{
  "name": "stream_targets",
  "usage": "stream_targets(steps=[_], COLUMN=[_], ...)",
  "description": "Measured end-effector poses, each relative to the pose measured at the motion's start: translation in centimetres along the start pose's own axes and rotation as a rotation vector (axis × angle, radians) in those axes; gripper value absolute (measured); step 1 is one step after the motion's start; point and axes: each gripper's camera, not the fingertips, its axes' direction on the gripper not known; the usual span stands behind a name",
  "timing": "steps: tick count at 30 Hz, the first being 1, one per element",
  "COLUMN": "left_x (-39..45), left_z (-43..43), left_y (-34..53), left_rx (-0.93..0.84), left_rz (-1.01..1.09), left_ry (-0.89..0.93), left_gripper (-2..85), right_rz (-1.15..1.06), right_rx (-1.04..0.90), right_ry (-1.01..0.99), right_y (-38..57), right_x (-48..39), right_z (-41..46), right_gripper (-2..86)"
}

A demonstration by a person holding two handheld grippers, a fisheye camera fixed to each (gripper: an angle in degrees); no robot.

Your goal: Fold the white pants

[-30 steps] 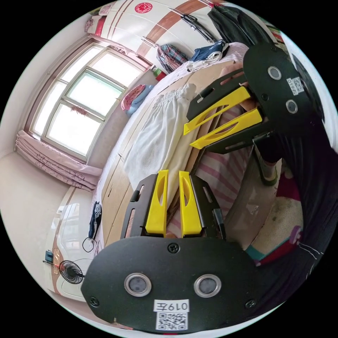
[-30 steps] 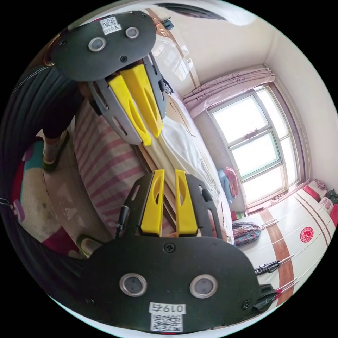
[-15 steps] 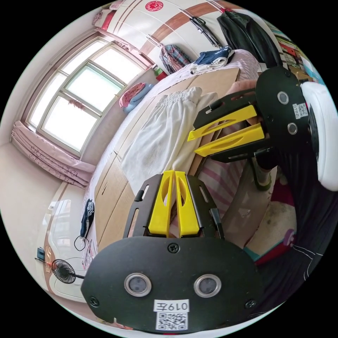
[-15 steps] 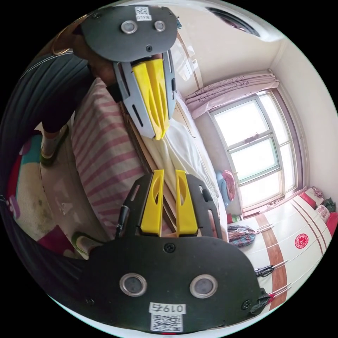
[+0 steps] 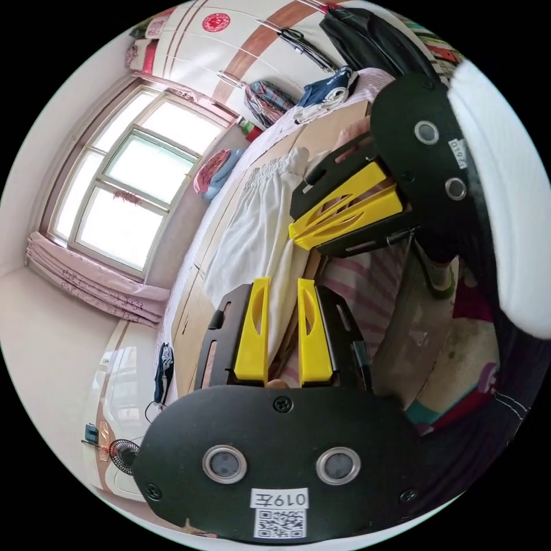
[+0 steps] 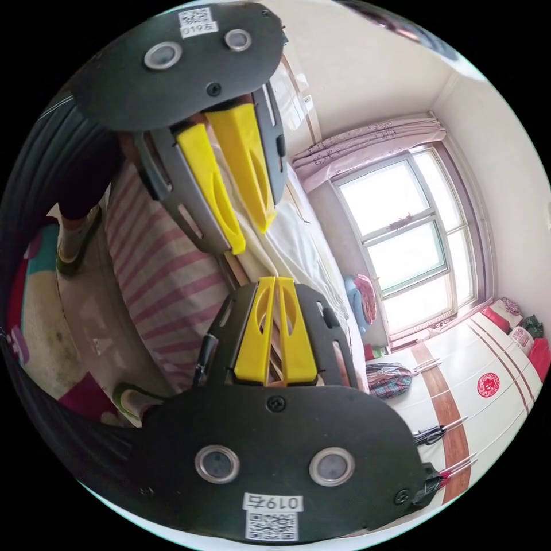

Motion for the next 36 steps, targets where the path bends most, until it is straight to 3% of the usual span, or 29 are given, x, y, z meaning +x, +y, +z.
stream_targets(steps=[14, 18, 26, 36], left_x=[0.7, 1.2, 1.0, 1.5], left_z=[1.2, 1.5, 1.5, 1.3], left_y=[-0.3, -0.3, -0.1, -0.1], left_rx=[-0.02, -0.013, 0.009, 0.028], left_rz=[-0.035, -0.029, -0.055, -0.032], left_ry=[0.088, 0.075, 0.083, 0.072], left_gripper=[0.7, 0.7, 0.7, 0.5], right_rz=[-0.059, -0.111, -0.095, -0.098], right_rx=[-0.014, -0.028, -0.081, -0.149], right_ry=[-0.027, 0.063, 0.104, 0.12], right_y=[-1.6, -2.3, -3.1, -3.9], right_x=[-1.1, -2.9, -3.0, -2.4], right_z=[-1.0, -0.9, -1.0, -1.1], right_gripper=[-0.9, -0.5, 5.7, -0.7])
